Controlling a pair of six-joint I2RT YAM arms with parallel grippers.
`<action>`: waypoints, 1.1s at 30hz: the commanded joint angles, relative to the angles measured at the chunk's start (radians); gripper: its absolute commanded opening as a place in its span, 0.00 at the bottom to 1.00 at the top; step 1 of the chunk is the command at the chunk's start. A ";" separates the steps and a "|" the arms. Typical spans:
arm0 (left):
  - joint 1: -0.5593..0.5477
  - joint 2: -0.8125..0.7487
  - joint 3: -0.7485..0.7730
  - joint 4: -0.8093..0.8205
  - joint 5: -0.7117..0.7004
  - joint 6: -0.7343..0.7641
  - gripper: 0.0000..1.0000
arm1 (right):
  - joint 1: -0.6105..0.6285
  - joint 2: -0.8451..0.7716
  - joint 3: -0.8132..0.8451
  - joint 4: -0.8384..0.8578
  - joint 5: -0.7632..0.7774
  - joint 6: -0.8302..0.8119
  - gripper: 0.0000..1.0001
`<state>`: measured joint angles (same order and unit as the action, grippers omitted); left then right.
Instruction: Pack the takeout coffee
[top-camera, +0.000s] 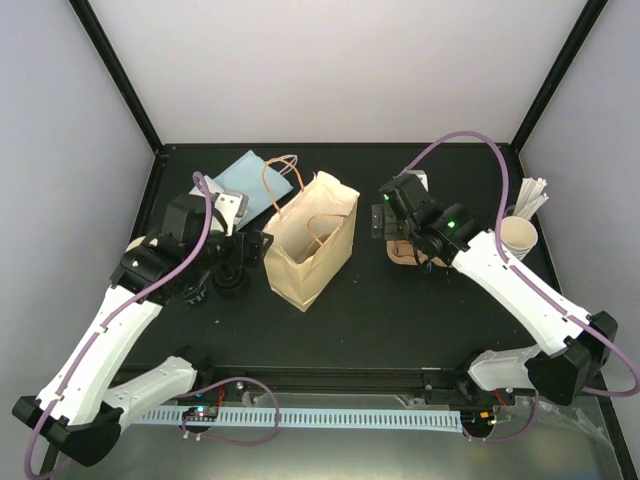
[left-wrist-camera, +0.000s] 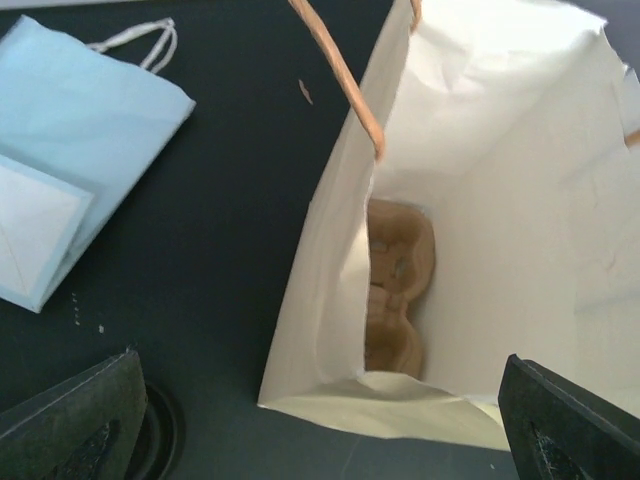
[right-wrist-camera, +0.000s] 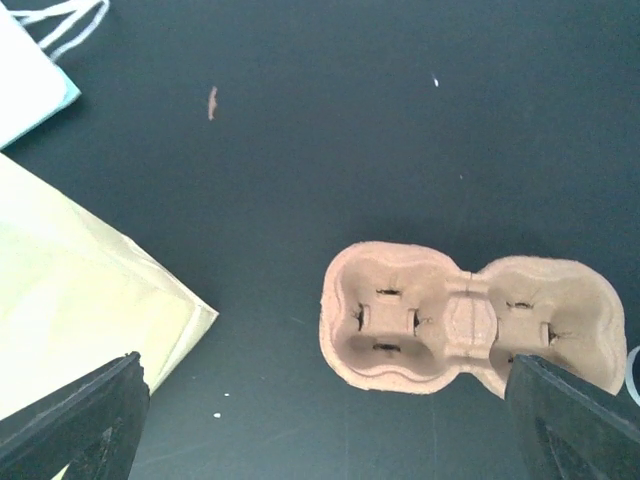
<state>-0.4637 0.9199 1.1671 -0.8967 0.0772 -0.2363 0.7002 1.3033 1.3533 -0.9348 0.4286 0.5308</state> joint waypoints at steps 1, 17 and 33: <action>0.009 -0.019 -0.022 -0.014 0.103 0.004 0.99 | -0.021 0.031 0.009 -0.039 0.012 0.058 1.00; 0.008 -0.182 -0.243 0.060 0.220 -0.178 0.99 | -0.079 0.084 -0.180 0.163 -0.391 0.087 0.85; 0.002 -0.255 -0.541 0.229 0.351 -0.404 0.85 | -0.078 0.225 -0.423 0.512 -0.693 0.161 0.01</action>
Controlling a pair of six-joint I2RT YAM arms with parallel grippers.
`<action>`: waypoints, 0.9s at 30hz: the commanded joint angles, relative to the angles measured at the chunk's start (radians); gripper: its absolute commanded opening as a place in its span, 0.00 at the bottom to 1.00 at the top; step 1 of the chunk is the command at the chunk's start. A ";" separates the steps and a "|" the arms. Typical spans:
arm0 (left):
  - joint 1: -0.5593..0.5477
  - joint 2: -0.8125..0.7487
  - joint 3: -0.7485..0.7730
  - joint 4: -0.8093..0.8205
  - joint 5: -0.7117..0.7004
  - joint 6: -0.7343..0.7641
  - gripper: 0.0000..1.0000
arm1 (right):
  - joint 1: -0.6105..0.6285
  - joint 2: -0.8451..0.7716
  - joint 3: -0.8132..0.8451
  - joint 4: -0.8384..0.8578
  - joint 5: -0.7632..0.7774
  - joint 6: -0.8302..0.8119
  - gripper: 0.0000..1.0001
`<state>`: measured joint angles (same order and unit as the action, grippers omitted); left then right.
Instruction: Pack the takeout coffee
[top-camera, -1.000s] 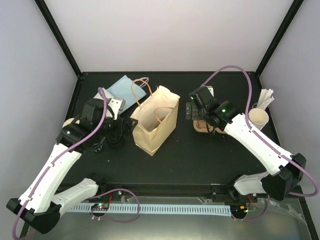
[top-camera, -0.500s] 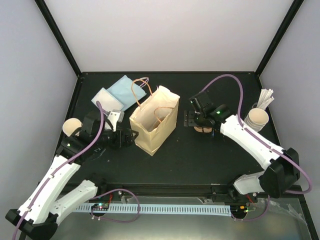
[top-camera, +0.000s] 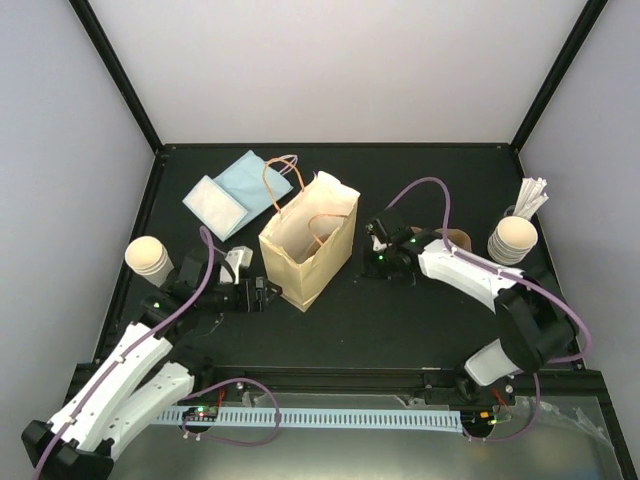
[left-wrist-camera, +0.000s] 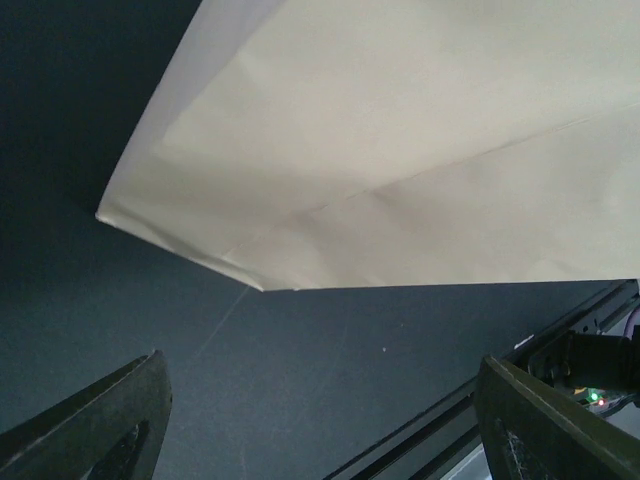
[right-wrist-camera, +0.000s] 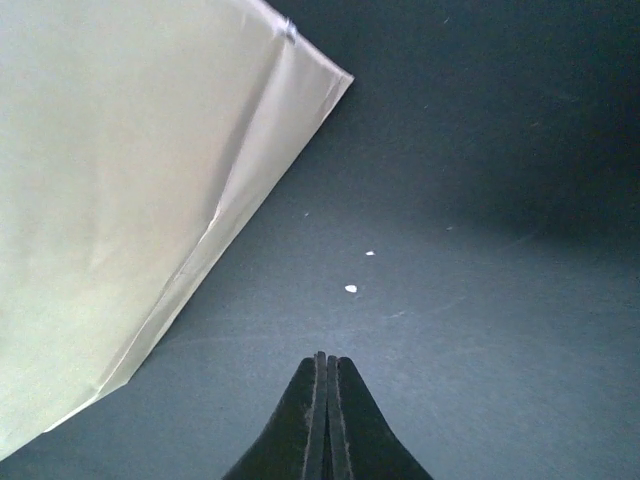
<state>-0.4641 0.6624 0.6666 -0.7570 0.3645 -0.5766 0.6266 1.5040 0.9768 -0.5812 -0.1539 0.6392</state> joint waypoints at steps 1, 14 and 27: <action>0.002 0.005 -0.049 0.096 0.060 -0.063 0.85 | -0.004 0.033 -0.058 0.188 -0.132 0.069 0.01; 0.003 0.015 -0.090 0.155 0.056 -0.045 0.86 | -0.005 0.295 0.136 0.264 -0.152 0.105 0.01; 0.003 0.014 -0.126 0.184 0.079 -0.025 0.86 | -0.064 0.482 0.386 0.175 -0.109 0.031 0.01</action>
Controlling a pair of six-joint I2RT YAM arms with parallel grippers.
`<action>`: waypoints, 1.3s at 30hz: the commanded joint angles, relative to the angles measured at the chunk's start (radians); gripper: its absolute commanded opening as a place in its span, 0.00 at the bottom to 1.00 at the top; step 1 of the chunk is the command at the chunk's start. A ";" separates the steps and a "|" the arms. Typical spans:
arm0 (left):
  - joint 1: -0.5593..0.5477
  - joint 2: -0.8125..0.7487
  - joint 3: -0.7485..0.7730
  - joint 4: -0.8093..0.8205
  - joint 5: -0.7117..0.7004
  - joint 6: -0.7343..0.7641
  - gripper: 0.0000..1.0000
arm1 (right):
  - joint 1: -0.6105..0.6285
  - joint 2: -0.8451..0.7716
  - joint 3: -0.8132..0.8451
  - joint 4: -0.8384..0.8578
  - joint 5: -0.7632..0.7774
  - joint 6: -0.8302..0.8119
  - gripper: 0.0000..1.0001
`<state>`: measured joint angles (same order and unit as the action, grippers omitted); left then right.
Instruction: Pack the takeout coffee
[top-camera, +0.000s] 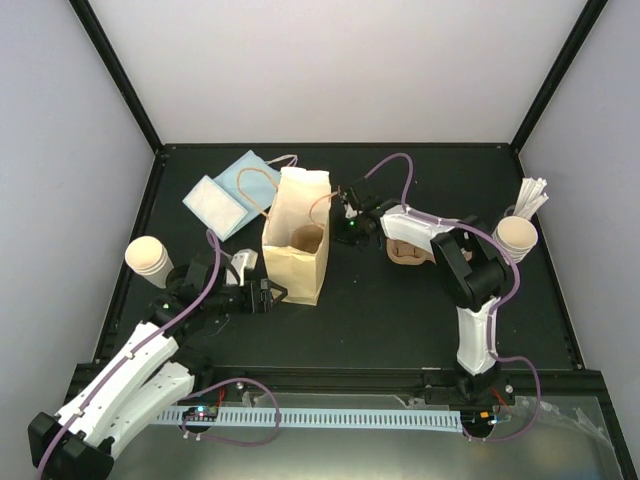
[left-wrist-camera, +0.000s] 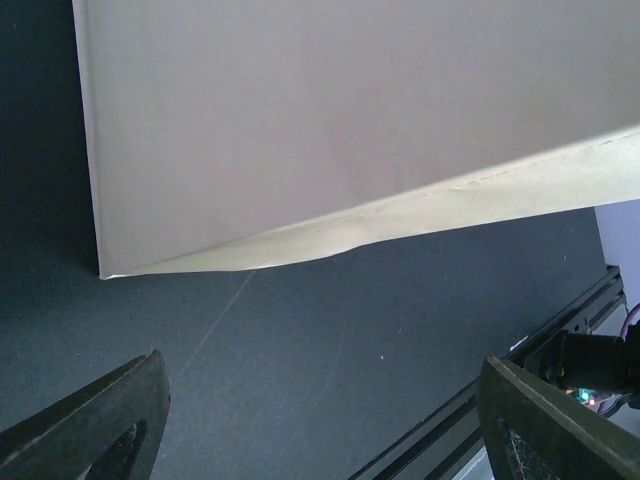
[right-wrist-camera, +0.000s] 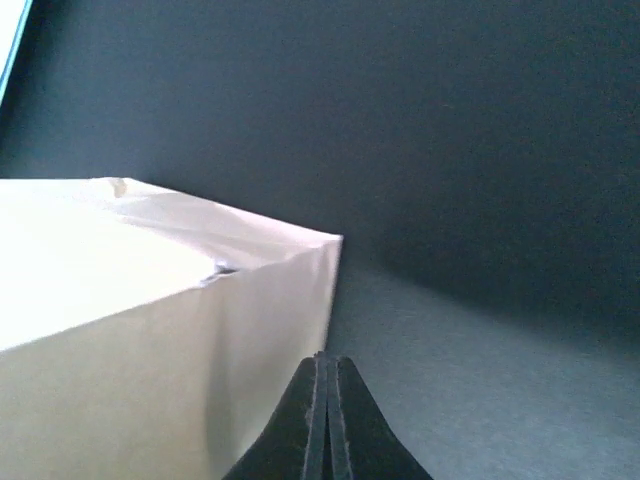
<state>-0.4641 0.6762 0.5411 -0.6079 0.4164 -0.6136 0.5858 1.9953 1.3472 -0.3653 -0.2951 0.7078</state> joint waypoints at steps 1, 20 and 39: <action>0.003 -0.002 -0.001 0.034 0.026 0.015 0.86 | -0.026 -0.019 0.008 -0.044 0.040 -0.045 0.01; 0.040 -0.079 0.274 -0.227 -0.291 0.125 0.90 | -0.040 -0.448 -0.229 -0.153 0.355 -0.153 0.01; 0.191 0.112 0.389 -0.436 -0.629 0.132 0.99 | -0.040 -0.787 -0.413 -0.184 0.376 -0.217 0.02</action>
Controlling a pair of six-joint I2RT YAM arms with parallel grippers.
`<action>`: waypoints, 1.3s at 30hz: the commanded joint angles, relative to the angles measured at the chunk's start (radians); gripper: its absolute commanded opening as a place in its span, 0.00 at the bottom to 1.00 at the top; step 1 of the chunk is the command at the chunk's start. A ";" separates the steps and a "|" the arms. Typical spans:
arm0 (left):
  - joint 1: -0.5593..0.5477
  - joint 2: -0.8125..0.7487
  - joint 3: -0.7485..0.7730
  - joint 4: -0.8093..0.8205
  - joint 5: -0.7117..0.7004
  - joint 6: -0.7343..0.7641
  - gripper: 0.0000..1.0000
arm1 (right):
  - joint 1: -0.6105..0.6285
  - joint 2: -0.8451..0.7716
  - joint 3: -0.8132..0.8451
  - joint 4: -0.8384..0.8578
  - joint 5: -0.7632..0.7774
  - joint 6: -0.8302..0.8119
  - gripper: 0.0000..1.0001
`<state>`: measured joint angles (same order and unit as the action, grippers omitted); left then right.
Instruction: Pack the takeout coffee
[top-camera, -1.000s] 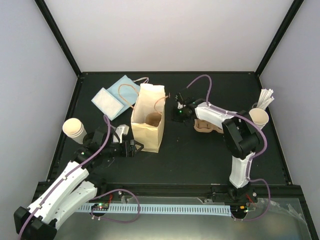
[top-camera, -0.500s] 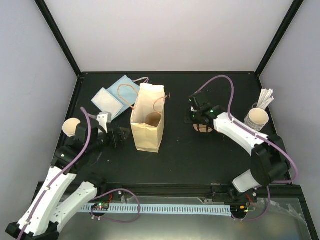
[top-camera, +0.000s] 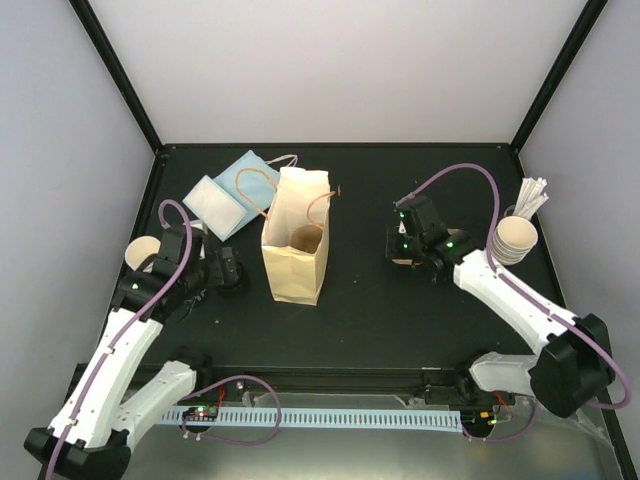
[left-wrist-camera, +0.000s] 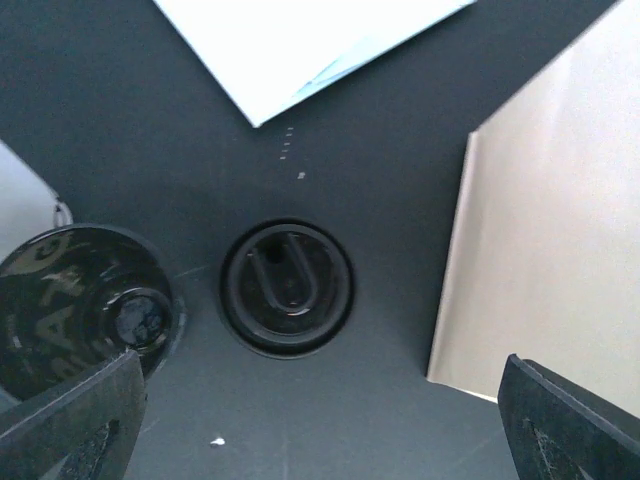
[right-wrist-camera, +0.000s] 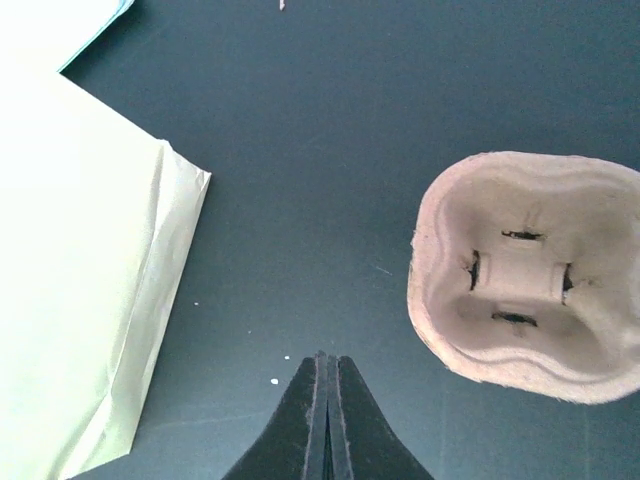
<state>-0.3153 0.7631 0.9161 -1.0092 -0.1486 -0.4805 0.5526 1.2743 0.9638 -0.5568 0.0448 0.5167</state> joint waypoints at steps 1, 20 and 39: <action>0.054 0.035 0.014 -0.029 -0.050 0.001 0.99 | -0.007 -0.079 -0.039 0.011 0.033 -0.027 0.03; 0.157 0.197 -0.058 0.086 -0.068 -0.035 0.96 | -0.006 -0.301 -0.218 0.166 -0.055 -0.048 0.06; 0.276 0.413 -0.071 0.142 0.004 -0.103 0.68 | -0.006 -0.320 -0.221 0.189 -0.075 -0.066 0.07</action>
<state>-0.0593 1.1328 0.8406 -0.8810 -0.1692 -0.5488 0.5529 0.9749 0.7410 -0.3962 -0.0303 0.4538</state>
